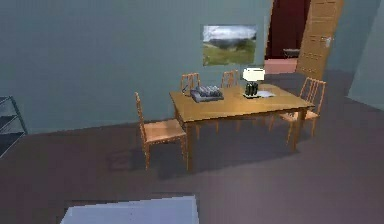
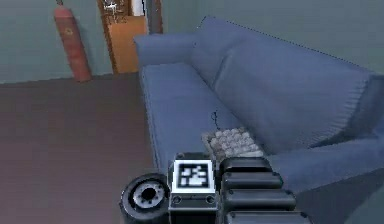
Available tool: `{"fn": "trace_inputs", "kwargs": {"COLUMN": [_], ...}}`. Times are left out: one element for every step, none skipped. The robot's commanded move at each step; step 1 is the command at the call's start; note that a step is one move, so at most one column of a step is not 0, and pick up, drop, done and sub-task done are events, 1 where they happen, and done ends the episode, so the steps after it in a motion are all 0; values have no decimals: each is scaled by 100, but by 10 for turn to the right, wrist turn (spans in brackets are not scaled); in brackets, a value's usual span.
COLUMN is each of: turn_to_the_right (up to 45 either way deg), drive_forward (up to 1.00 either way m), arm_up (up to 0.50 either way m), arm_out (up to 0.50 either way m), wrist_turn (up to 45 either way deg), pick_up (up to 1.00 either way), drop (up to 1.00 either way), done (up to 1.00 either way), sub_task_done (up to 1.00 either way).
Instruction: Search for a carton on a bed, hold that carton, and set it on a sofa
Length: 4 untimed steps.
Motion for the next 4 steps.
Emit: {"fn": "trace_inputs", "kwargs": {"turn_to_the_right": [120,30,0,450], "drive_forward": [0,0,35,0], "arm_up": [0,0,0,0], "arm_out": [0,0,0,0], "wrist_turn": [0,0,0,0], "pick_up": [0,0,0,0], "drop": [0,0,0,0], "done": [0,0,0,0], "sub_task_done": [0,0,0,0]}}
